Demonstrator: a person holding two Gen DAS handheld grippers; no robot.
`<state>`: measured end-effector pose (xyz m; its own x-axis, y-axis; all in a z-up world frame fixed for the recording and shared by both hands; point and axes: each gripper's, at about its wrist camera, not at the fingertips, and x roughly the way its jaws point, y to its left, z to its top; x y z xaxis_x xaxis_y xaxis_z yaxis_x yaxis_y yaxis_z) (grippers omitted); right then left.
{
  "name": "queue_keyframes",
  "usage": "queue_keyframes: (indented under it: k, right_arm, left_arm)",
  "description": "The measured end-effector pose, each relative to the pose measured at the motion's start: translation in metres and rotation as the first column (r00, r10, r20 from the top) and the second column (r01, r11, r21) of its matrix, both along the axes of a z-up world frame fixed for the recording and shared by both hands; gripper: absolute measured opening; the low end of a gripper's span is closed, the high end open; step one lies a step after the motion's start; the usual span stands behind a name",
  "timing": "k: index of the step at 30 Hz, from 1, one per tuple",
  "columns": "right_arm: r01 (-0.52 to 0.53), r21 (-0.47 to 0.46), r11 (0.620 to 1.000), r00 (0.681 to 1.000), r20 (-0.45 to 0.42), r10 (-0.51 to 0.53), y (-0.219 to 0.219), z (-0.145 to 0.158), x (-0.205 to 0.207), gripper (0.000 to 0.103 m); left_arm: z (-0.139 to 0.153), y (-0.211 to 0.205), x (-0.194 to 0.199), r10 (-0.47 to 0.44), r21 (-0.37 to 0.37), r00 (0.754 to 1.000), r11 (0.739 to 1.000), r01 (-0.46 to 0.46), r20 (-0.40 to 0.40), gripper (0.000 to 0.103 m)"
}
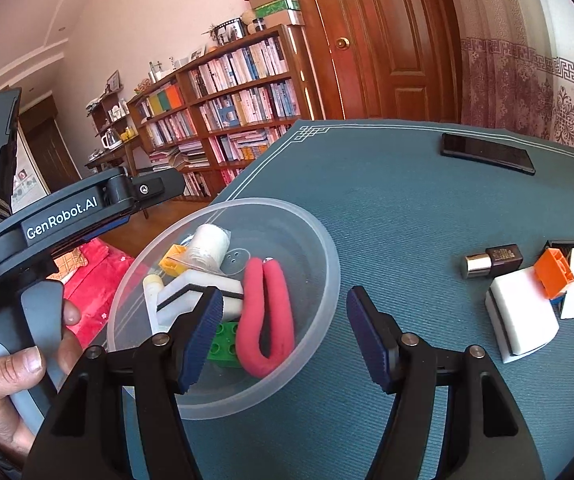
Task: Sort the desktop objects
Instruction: 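Move both grippers back toward the remaining sponge and orange brick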
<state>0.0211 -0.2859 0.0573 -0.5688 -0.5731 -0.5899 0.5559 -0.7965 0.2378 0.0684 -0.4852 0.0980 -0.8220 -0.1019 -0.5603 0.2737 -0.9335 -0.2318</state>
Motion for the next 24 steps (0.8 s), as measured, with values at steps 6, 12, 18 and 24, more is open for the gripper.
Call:
queue_keyframes:
  k: [6, 12, 18, 24]
  right_arm:
    - [0.06, 0.01, 0.998, 0.998, -0.016, -0.06, 0.026, -0.002, 0.002, 0.068]
    - [0.147, -0.001, 0.989, 0.989, 0.003, -0.147, 0.062, -0.005, -0.006, 0.068]
    - [0.216, 0.006, 0.976, 0.976, 0.009, -0.216, 0.098, -0.011, -0.009, 0.068]
    - [0.281, 0.031, 0.959, 0.959, 0.017, -0.282, 0.133, -0.019, -0.014, 0.068]
  left_arm:
    - [-0.003, 0.017, -0.003, -0.04, -0.022, 0.999, 0.999, 0.041, 0.019, 0.089]
    - [-0.008, 0.036, -0.007, -0.091, -0.021, 0.995, 0.996, 0.091, 0.037, 0.089]
    - [-0.014, 0.06, -0.011, -0.147, -0.025, 0.987, 0.989, 0.149, 0.065, 0.089]
    - [-0.018, 0.086, -0.012, -0.199, -0.035, 0.976, 0.979, 0.202, 0.089, 0.089]
